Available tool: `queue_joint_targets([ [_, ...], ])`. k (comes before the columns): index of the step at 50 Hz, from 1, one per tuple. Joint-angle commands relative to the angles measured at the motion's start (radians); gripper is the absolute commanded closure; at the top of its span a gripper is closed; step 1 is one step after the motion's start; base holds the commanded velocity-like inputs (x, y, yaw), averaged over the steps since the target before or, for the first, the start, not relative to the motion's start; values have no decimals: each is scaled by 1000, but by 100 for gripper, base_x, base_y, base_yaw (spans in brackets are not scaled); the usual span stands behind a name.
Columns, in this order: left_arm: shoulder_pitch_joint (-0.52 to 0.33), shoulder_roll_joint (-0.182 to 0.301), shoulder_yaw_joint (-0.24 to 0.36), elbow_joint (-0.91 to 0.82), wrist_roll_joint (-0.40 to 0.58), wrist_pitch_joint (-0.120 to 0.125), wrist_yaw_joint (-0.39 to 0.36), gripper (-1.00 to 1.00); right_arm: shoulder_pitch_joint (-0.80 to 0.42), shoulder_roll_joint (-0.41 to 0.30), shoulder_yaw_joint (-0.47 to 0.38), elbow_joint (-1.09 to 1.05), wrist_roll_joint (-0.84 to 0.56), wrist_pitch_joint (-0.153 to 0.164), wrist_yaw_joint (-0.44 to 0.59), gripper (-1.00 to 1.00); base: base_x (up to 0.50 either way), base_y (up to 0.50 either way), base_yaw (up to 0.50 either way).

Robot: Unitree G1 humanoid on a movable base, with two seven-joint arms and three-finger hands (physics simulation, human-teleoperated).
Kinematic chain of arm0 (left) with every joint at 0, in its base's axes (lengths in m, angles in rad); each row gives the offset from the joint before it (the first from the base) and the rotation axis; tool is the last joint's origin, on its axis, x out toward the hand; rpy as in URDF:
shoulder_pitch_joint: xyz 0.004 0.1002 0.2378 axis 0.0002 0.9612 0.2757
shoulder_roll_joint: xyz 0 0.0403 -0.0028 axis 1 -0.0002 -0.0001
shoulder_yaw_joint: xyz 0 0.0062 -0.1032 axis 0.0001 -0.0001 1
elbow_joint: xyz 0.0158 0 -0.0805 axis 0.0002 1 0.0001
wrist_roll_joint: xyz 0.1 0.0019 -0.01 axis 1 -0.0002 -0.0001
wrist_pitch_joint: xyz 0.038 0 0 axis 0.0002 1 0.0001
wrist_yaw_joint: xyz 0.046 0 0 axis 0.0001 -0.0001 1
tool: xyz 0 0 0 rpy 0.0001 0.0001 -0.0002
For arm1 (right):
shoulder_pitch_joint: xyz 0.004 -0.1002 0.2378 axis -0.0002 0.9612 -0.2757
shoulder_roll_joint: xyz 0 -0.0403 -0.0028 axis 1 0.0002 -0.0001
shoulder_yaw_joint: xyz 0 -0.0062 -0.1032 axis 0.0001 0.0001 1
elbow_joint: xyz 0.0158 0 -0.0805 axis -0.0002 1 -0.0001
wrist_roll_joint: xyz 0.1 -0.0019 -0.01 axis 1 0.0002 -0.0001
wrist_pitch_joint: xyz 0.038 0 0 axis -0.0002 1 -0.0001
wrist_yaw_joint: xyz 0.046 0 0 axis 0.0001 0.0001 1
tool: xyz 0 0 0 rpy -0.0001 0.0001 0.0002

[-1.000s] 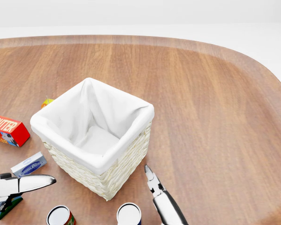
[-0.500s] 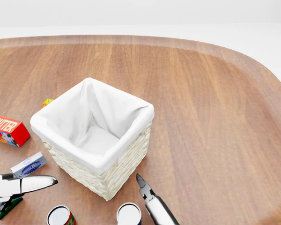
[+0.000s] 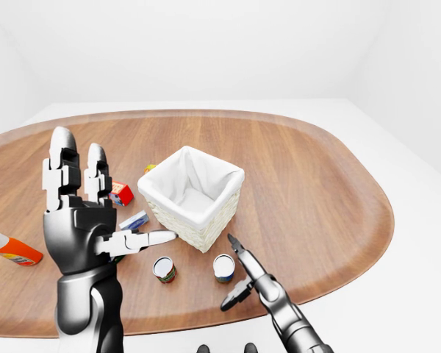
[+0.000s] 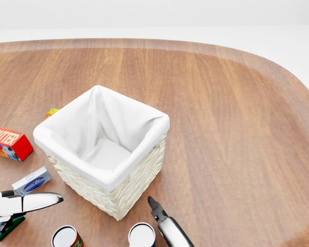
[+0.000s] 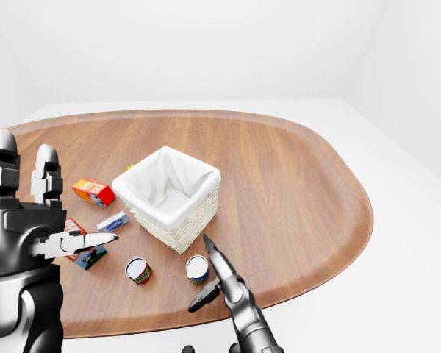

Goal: Pick up the alphabet soup, and put it in the basket.

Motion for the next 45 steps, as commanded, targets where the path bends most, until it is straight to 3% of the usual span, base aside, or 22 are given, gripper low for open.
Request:
queue_joint_targets([
  [1, -2, 1, -1, 7, 3, 0, -1, -100, -36, 5, -22, 66, 18, 0, 4, -100, 0, 0, 0],
  [18, -3, 1, -4, 21, 5, 0, 0, -100, -101, 12, -38, 162, 27, 0, -15, -100, 0, 0, 0],
  [45, 0, 0, -8, 14, 8, 0, 0, -100, -91, 12, -36, 131, 28, 0, -8, -100, 0, 0, 0],
])
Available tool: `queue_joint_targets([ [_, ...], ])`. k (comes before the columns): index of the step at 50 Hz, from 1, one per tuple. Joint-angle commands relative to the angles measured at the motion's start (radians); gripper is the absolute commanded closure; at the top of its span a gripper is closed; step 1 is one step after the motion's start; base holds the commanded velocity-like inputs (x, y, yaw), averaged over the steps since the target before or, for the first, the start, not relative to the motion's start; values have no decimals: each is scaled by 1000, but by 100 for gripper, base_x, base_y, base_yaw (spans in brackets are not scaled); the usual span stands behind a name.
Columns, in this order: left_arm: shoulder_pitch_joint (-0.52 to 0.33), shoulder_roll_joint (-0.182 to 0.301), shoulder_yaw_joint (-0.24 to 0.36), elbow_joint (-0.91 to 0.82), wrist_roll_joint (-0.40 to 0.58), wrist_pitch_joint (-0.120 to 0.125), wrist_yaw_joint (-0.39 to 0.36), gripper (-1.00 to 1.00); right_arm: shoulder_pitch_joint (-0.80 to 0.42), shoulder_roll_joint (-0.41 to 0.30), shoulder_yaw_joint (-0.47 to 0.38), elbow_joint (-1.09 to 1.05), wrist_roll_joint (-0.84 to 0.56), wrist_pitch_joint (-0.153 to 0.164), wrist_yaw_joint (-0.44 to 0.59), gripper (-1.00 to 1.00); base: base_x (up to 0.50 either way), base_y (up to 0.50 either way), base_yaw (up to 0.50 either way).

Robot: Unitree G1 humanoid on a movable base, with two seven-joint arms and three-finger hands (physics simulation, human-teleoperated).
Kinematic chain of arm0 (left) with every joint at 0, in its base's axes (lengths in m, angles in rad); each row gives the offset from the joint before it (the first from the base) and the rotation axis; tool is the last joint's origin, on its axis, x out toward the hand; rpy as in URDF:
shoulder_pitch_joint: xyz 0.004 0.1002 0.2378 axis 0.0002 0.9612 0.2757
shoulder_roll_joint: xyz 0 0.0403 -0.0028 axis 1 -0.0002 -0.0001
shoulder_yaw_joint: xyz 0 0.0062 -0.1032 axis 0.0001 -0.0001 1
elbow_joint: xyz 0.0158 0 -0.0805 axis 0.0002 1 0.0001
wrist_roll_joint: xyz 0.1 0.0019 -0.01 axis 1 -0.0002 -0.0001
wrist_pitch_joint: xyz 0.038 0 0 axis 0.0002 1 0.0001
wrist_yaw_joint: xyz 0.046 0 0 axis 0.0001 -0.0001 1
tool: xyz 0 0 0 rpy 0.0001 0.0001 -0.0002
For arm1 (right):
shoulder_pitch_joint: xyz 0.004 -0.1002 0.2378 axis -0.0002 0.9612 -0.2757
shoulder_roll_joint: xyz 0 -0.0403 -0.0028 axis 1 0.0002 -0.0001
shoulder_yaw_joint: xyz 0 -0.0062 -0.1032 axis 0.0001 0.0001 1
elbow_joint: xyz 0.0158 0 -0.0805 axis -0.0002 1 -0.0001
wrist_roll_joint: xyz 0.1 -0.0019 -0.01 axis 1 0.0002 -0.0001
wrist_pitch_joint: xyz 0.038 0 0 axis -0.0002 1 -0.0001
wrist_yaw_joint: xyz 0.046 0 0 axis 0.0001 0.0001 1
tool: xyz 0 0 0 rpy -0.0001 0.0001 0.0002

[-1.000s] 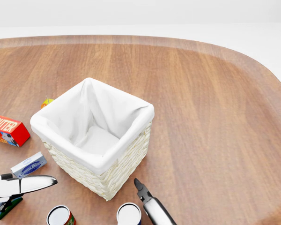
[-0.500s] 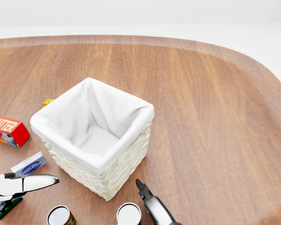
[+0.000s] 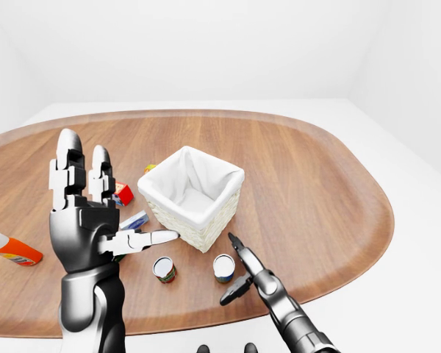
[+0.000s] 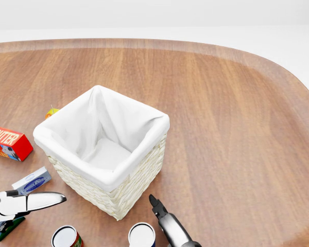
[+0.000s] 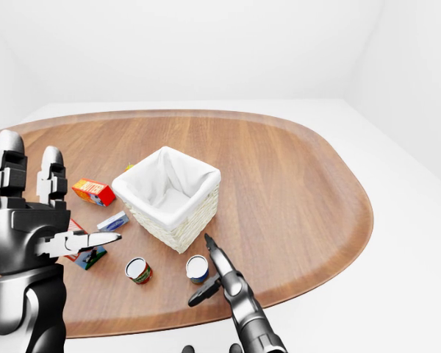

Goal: Pick up the alphabet soup, and put it in the basket.

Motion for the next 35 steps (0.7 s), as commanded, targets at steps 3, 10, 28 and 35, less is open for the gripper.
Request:
queue_joint_targets([
  [3, -2, 1, 2, -4, 0, 0, 0, -100, 3, 0, 5, -8, -11, 0, -3, -100, 0, 0, 0],
  [10, -1, 1, 4, -2, -1, 0, -2, -100, 6, -1, 6, -7, -17, 0, -8, 100, 0, 0, 0],
  [28, -1, 1, 5, -1, -1, 0, -3, -100, 5, -1, 6, -1, -29, 0, -12, 100, 0, 0, 0],
  [35, -2, 1, 7, -2, -3, 0, -3, -100, 7, -1, 6, -6, -29, 0, -12, 100, 0, 0, 0],
])
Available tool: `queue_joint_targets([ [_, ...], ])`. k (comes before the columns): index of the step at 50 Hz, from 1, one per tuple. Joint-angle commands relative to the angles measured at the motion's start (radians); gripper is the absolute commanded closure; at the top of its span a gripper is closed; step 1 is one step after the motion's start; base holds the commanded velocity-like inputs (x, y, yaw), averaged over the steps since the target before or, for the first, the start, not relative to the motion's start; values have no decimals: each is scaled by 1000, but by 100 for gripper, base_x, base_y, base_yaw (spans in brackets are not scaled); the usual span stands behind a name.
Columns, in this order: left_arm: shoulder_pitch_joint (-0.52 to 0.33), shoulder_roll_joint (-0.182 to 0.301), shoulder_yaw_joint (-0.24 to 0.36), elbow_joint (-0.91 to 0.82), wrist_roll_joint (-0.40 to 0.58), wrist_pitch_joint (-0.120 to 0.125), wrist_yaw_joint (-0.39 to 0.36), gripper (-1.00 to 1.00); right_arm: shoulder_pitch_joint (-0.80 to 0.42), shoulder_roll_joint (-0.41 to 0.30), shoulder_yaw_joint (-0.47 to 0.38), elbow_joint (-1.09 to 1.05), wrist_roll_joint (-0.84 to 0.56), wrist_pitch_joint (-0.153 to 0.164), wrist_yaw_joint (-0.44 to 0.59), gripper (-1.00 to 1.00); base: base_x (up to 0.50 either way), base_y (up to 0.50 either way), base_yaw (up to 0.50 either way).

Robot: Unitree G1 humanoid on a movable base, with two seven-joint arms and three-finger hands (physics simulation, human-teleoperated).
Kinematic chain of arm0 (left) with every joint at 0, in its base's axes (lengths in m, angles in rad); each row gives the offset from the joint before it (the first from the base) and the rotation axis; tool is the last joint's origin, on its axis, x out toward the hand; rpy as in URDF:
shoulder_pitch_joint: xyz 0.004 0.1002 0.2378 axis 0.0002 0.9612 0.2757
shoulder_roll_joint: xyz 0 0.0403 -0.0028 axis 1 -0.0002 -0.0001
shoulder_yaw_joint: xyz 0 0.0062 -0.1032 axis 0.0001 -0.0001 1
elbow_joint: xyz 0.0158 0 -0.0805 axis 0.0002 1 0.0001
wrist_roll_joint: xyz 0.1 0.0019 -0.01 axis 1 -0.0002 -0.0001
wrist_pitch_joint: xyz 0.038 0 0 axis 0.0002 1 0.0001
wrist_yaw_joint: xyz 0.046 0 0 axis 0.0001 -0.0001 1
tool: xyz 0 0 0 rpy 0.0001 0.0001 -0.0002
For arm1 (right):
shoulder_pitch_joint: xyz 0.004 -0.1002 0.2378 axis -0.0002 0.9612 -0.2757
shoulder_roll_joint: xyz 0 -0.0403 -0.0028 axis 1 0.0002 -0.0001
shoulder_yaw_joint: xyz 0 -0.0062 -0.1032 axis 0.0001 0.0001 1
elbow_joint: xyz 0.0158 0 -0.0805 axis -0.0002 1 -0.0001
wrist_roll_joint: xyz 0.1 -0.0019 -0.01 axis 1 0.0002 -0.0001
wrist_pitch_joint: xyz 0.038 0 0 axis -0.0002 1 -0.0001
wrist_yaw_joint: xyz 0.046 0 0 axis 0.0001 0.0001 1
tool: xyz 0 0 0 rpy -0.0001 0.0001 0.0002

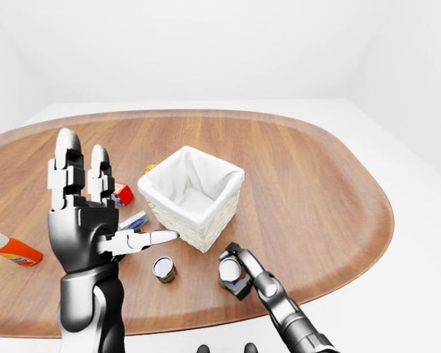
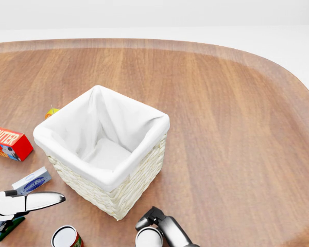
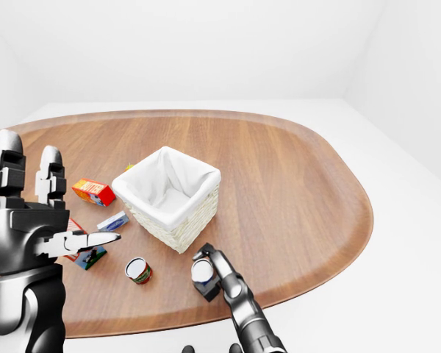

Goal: Pick up the alphabet soup, and put it in the basket.

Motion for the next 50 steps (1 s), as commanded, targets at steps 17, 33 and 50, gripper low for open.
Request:
queue_joint_targets([
  [17, 0, 0, 6, -11, -7, 0, 2, -100, 50, -13, 6, -172, -40, 0, -33, 100, 0, 0, 0],
  [33, 2, 0, 8, -14, -8, 0, 1, -100, 140, -48, -1, -422, -33, 0, -23, 100, 0, 0, 0],
  [50, -1, 0, 8, -7, -6, 0, 2, -100, 241, -66, 36, -750, -11, 0, 20, 100, 0, 0, 0],
])
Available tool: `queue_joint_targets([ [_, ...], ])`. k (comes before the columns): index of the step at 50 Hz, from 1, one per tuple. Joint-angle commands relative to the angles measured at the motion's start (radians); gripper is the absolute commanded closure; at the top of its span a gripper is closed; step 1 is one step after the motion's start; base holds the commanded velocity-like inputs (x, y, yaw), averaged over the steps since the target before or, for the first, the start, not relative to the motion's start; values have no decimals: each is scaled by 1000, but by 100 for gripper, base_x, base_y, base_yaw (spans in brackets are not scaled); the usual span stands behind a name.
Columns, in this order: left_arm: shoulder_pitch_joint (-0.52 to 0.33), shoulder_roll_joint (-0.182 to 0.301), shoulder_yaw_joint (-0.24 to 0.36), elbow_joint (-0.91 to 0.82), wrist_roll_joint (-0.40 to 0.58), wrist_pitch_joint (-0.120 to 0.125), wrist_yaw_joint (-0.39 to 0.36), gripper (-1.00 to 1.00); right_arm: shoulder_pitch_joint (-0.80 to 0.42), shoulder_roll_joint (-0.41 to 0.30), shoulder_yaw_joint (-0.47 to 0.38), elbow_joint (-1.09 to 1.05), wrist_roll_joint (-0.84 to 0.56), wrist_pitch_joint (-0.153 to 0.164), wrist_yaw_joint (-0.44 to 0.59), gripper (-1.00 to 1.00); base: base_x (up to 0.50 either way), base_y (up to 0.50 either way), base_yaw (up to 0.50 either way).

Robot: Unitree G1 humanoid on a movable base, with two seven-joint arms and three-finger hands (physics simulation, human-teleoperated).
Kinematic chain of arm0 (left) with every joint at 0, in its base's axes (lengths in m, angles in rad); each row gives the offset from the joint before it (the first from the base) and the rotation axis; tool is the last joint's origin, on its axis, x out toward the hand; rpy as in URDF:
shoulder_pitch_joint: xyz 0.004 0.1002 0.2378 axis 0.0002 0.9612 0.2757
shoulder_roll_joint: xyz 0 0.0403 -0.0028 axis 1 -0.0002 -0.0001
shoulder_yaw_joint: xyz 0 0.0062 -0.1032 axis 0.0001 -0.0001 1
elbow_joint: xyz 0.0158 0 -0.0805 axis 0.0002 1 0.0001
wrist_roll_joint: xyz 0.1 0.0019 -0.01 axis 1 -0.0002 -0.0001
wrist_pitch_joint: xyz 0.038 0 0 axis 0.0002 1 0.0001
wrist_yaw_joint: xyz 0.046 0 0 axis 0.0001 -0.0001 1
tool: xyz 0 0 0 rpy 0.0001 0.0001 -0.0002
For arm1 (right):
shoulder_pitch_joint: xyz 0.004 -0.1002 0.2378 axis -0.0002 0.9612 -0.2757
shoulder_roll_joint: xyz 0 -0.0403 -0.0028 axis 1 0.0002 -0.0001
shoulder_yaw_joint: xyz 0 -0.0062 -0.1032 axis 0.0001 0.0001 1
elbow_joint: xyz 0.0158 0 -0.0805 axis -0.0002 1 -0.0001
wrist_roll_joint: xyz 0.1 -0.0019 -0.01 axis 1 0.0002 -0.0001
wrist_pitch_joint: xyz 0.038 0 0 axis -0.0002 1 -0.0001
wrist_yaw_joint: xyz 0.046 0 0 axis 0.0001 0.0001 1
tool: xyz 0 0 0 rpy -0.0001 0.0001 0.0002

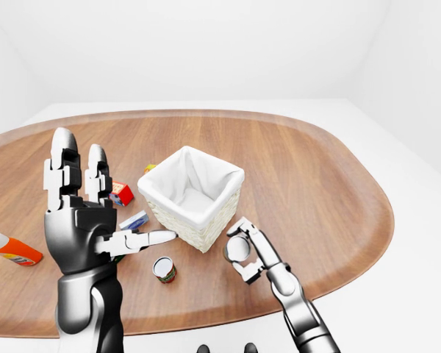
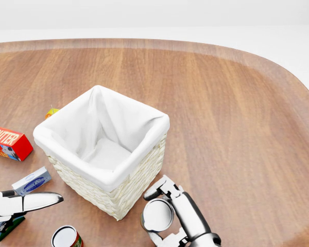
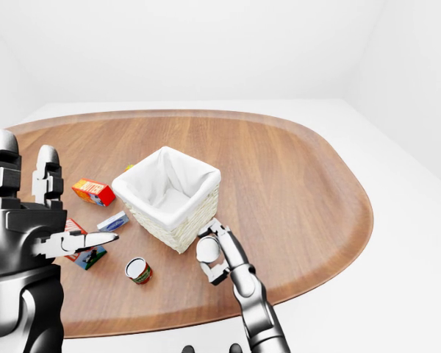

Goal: Pick up the alphabet soup, and put it in the basket.

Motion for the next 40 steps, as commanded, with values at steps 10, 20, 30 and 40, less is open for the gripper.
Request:
queue_joint_targets([
  [10, -1, 0, -2, 6, 4, 0, 1, -100, 98, -22, 30, -405, 23, 53, 29, 100, 0, 0, 0],
  [20, -1, 0, -4, 1, 5, 0, 3, -100, 123, -33, 46, -571, 40, 138, 39, 100, 0, 0, 0],
  [30, -2, 0, -6, 5, 8, 0, 2, -100, 137, -40, 68, -753, 41, 175, 54, 100, 0, 0, 0],
  [40, -2, 0, -6, 0, 8, 0, 3, -100, 100, -38, 68, -901, 33, 175, 76, 100, 0, 0, 0],
])
